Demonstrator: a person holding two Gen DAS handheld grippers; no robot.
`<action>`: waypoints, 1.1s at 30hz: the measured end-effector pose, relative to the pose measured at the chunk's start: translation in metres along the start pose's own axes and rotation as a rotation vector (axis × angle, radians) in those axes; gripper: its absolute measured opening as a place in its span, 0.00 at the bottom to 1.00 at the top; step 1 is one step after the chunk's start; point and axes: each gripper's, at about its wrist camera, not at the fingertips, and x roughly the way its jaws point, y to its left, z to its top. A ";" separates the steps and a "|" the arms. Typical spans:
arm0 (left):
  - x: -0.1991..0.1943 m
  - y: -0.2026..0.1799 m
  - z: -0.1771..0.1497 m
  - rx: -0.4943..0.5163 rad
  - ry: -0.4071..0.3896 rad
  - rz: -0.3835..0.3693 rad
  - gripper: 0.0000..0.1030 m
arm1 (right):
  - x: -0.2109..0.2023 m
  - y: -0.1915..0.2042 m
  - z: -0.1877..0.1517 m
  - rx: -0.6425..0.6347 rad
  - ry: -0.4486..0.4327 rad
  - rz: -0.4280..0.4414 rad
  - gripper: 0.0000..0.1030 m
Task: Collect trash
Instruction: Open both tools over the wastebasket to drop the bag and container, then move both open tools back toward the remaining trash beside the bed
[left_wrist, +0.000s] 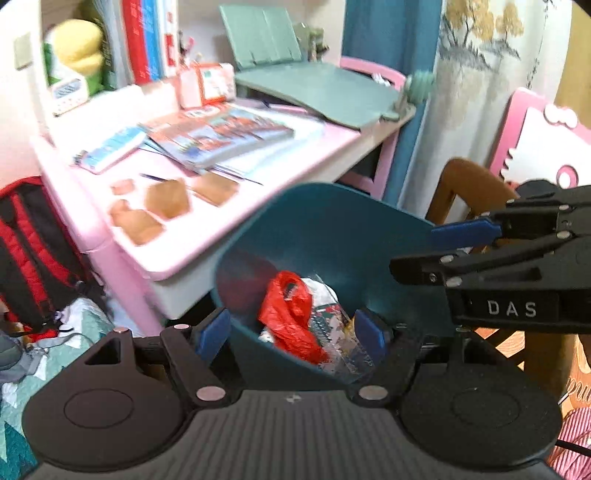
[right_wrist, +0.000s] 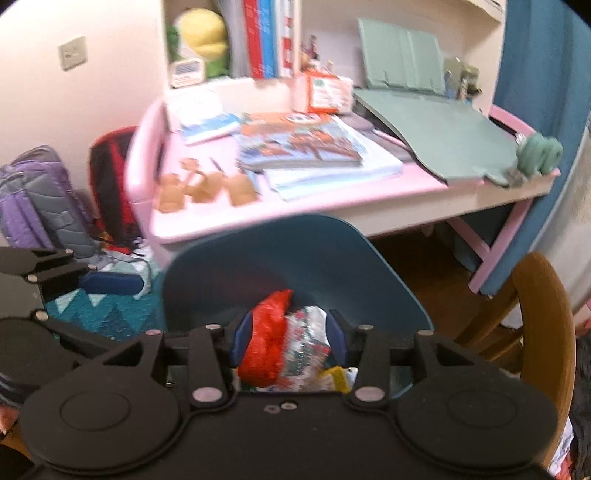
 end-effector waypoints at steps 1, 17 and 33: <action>-0.008 0.004 -0.002 -0.008 -0.009 0.003 0.72 | -0.004 0.005 0.001 -0.009 -0.008 0.005 0.43; -0.130 0.105 -0.076 -0.157 -0.098 0.171 0.75 | -0.056 0.134 0.010 -0.183 -0.127 0.198 0.45; -0.227 0.245 -0.214 -0.415 -0.096 0.396 0.82 | -0.018 0.331 -0.021 -0.427 -0.029 0.543 0.47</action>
